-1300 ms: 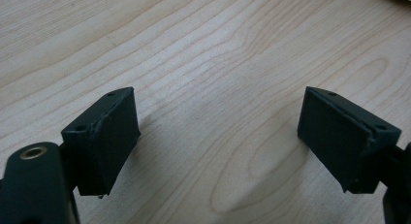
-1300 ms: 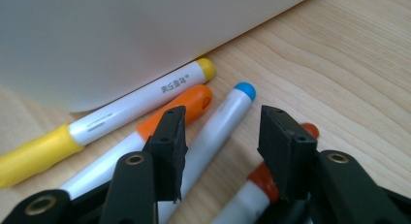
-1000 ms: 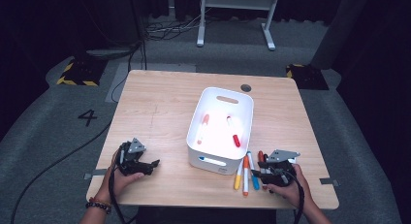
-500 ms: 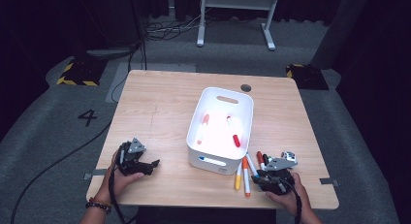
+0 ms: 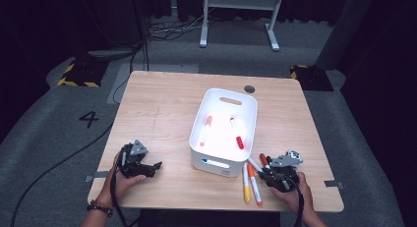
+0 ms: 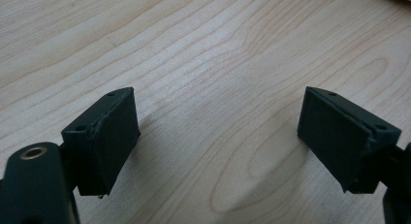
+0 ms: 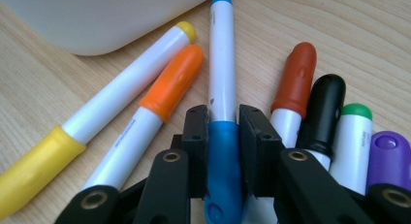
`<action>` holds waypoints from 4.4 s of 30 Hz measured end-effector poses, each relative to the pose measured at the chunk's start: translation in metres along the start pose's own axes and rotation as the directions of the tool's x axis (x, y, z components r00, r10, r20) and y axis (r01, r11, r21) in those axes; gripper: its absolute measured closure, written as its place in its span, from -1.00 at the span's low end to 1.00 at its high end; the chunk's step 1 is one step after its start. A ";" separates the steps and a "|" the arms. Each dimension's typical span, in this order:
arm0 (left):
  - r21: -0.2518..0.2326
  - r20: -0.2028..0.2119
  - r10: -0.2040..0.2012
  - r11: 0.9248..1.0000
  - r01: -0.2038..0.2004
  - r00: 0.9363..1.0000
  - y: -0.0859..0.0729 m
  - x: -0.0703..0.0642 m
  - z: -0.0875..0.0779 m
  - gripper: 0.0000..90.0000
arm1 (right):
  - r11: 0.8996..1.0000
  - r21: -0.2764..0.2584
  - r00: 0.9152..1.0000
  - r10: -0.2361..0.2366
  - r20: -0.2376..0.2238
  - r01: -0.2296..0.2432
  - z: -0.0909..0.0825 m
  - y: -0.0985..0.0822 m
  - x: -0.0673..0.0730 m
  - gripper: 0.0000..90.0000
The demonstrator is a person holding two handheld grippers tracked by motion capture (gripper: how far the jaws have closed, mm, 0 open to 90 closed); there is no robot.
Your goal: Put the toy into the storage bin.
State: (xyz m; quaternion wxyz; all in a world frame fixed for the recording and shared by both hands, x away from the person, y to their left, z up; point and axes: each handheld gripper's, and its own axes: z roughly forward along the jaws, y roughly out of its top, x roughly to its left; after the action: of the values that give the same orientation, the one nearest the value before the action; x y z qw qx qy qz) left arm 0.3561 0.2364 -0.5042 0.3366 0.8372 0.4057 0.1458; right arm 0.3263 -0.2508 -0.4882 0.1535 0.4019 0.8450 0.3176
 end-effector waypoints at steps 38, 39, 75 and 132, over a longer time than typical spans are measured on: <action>-0.002 0.001 0.001 1.000 -0.001 1.000 0.000 0.000 0.000 -0.67 | 0.984 -0.177 0.999 -0.006 -0.035 0.000 -0.051 0.016 -0.034 0.66; -0.002 0.001 0.002 1.000 -0.002 1.000 0.000 0.000 0.000 -0.67 | 0.983 -0.185 0.999 -0.005 -0.033 -0.001 -0.054 0.017 -0.037 0.66; -0.002 0.001 0.002 1.000 -0.002 1.000 0.000 0.000 0.000 -0.67 | 0.940 -0.309 0.977 -0.186 -0.100 0.148 -0.092 0.136 -0.033 0.65; -0.002 0.002 0.001 1.000 -0.001 1.000 0.000 0.000 0.000 -0.67 | 0.871 0.022 0.830 -0.460 -0.317 0.491 -0.031 0.188 0.027 0.45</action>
State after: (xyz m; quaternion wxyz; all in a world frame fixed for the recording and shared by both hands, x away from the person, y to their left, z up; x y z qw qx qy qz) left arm 0.3564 0.2361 -0.5045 0.3379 0.8371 0.4049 0.1453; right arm 0.4025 -0.1535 -0.3411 0.0761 0.1330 0.9467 0.2833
